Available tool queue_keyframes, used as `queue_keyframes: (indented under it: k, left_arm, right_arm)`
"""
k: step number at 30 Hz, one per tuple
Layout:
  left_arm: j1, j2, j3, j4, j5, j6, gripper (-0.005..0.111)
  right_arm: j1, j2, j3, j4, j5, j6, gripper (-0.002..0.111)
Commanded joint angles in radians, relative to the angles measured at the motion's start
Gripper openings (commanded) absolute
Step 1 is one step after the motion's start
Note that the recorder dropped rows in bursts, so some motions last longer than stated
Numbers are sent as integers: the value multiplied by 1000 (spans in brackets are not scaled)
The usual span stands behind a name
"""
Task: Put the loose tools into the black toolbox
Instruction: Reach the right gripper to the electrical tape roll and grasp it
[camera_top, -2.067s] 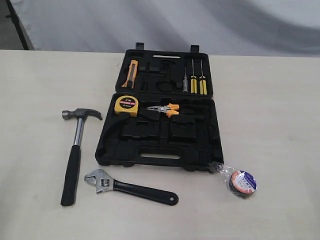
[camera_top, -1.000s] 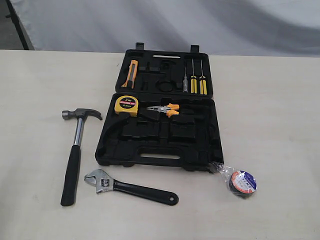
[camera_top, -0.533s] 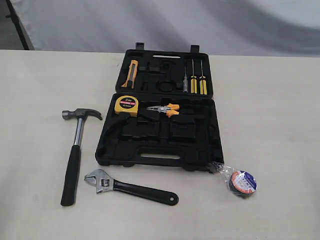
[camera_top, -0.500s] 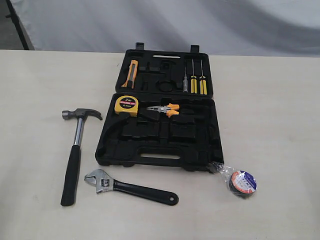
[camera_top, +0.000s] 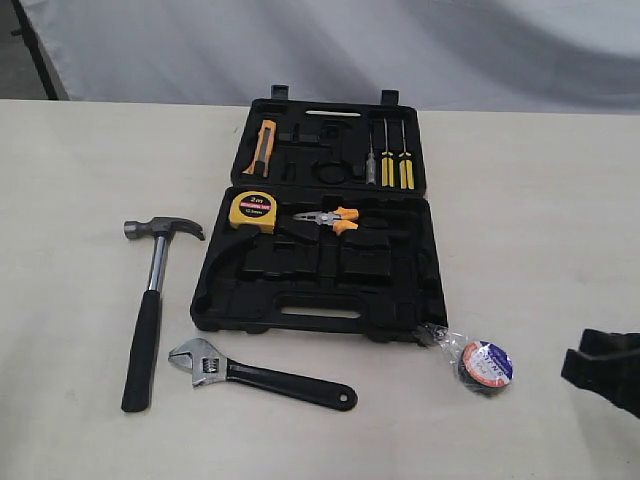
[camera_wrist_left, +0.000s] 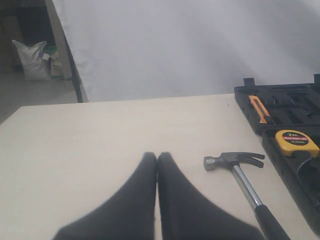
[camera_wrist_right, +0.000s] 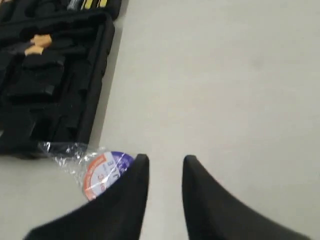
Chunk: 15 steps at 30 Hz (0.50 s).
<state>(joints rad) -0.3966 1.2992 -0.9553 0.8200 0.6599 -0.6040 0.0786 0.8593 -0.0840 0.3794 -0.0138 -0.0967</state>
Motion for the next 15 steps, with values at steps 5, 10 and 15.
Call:
queue_keyframes:
  k: [5,10,15]
  left_arm:
    - [3,-8,9,-14,-17,-10,1]
    - [3,-8,9,-14,-17,-10,1]
    - [3,-8,9,-14,-17,-10,1]
  right_arm:
    - [287,431,-152,-4,-77,-12,69]
    - [290,633,-212,-4,-229,-126,90]
    - [290,691,-233,-4,-219,-155,90]
